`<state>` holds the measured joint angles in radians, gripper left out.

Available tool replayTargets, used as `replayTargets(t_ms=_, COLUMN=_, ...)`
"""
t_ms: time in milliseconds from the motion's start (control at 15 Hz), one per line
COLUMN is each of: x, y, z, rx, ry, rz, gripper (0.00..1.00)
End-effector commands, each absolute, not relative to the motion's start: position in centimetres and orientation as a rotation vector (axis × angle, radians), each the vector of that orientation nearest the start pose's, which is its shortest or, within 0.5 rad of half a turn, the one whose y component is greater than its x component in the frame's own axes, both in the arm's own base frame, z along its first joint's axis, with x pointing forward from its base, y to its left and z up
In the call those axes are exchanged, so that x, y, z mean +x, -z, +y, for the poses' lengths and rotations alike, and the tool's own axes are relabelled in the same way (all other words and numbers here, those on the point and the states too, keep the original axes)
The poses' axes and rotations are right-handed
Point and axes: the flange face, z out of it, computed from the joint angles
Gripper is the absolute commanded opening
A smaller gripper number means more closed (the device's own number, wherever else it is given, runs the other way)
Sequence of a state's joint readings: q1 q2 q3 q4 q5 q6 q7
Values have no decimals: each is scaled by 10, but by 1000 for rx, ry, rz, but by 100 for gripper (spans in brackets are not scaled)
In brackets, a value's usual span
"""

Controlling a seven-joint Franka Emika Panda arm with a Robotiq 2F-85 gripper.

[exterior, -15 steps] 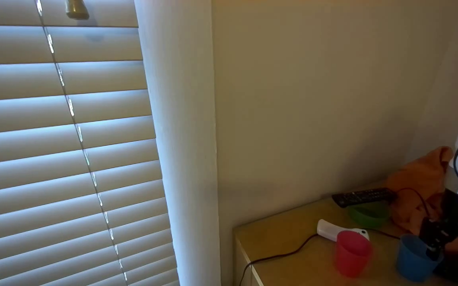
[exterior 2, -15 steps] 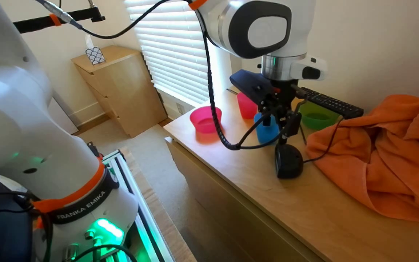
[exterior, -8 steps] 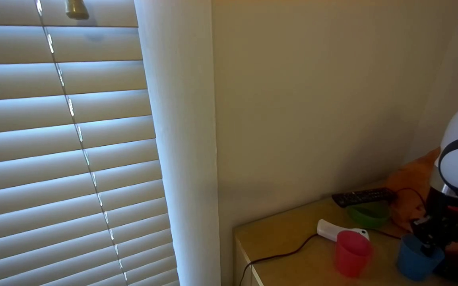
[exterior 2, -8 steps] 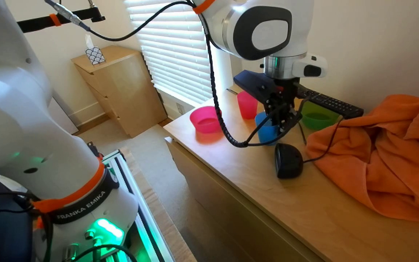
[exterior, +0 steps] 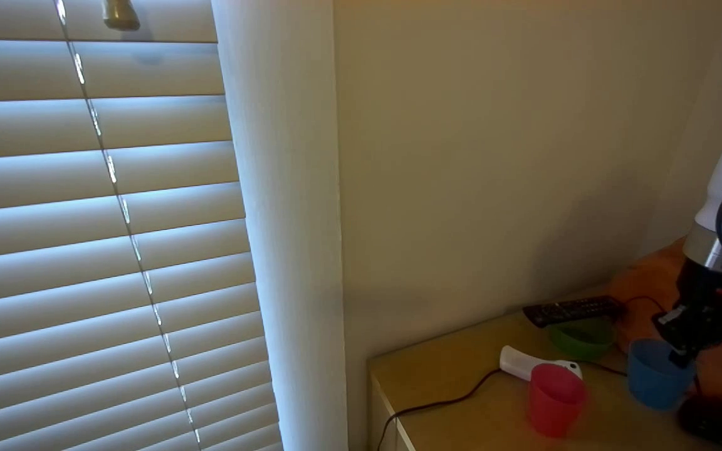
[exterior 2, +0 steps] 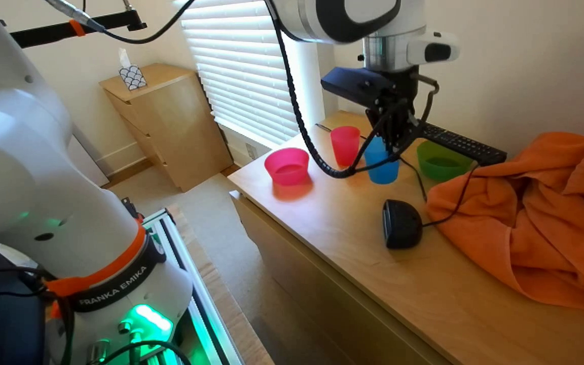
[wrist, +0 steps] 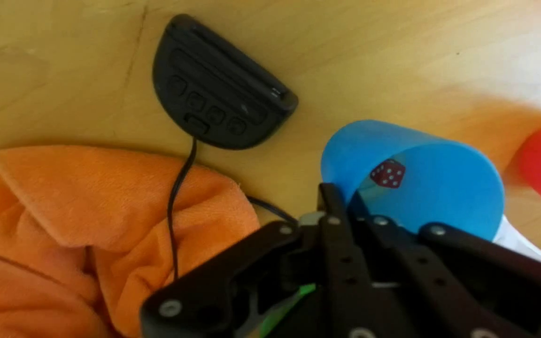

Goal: Shift the small item from the blue cup to the pink cup

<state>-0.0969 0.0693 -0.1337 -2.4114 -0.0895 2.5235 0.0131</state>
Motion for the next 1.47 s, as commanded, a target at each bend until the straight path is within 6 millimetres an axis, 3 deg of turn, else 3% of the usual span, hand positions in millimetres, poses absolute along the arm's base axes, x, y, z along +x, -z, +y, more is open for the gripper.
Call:
replayTargets(t_ms=0, x=462, y=-344, z=-68, rx=-3395, ry=2, rz=131, gripper=1)
replayTargets(t_ms=200, x=459, y=-378, z=-7, rx=-3582, ry=-52, rz=22, gripper=1)
replayTargets(t_ms=333, x=469, y=-376, z=31, rx=-3671, ry=-90, rz=-112, gripper=1)
replayTargets(t_ms=400, x=475, y=-365, z=38, rx=-3667, ry=-89, rz=-185, gripper=1)
replayTargets(t_ms=467, x=475, y=-351, z=26, rx=-3554, ry=-123, rz=-176, gripper=1)
replayTargets(t_ms=533, x=466, y=-376, z=40, rx=-3613, ry=-58, rz=-153, gripper=4)
replayTargets(t_ms=667, x=470, y=-359, z=37, rx=-3586, ry=-101, rz=-173, gripper=4)
replayTargets(t_ms=733, x=472, y=-352, z=26, rx=-3587, ry=-85, rz=-137, gripper=1)
replayTargets(t_ms=800, x=478, y=-349, z=22, rx=-3650, ry=-86, rz=-172, gripper=1)
replayTargets(t_ms=1133, x=503, y=-344, z=60, rx=-3797, ry=-227, rz=-662, gripper=1)
replayTargets(t_ms=1400, x=513, y=-323, z=95, rx=-3852, ry=-350, rz=-987, gripper=1)
